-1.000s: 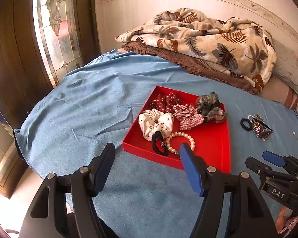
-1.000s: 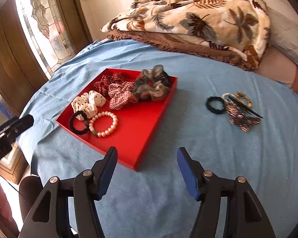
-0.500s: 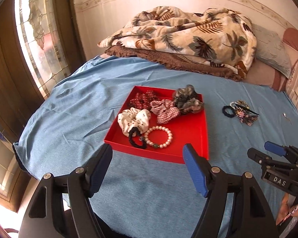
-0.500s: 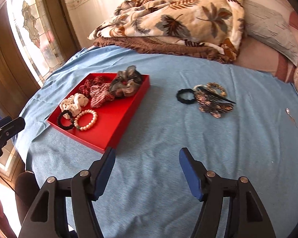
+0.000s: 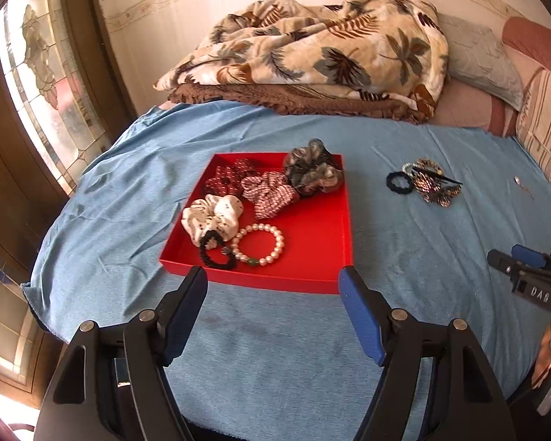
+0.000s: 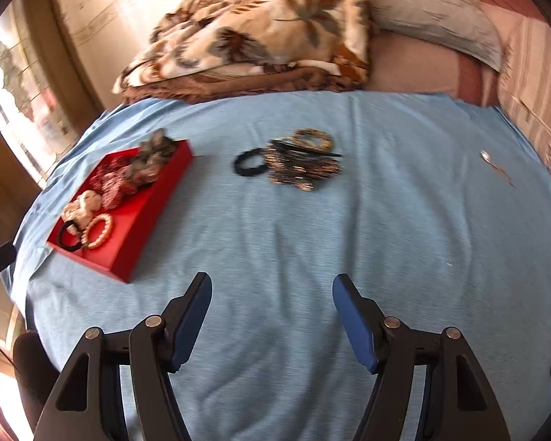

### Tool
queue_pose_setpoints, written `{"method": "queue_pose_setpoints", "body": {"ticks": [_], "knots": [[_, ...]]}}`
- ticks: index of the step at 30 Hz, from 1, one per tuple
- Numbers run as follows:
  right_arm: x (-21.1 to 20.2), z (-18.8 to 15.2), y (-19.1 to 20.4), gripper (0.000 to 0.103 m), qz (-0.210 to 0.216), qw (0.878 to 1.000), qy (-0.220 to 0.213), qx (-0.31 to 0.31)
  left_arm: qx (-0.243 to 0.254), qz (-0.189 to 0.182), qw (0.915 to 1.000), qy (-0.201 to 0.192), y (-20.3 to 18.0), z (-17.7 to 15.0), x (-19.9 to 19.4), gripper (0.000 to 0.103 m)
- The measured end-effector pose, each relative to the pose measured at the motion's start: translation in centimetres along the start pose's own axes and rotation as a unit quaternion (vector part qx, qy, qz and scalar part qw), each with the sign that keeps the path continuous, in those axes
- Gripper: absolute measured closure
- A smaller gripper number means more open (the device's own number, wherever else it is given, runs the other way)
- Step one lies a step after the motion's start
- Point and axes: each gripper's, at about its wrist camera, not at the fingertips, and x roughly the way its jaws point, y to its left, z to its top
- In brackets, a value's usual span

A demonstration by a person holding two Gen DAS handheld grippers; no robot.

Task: Organize jewelry
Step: 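Pull both tools back from the red tray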

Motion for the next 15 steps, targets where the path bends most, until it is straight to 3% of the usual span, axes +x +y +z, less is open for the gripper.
{"method": "queue_pose_setpoints", "body": {"ticks": [15], "knots": [[1.6, 1.6, -6.7, 0.03, -0.001, 0.998, -0.005, 0.066, 0.034, -0.038, 0.9982, 0.031, -5.7, 0.8, 4.1, 0.03]]}}
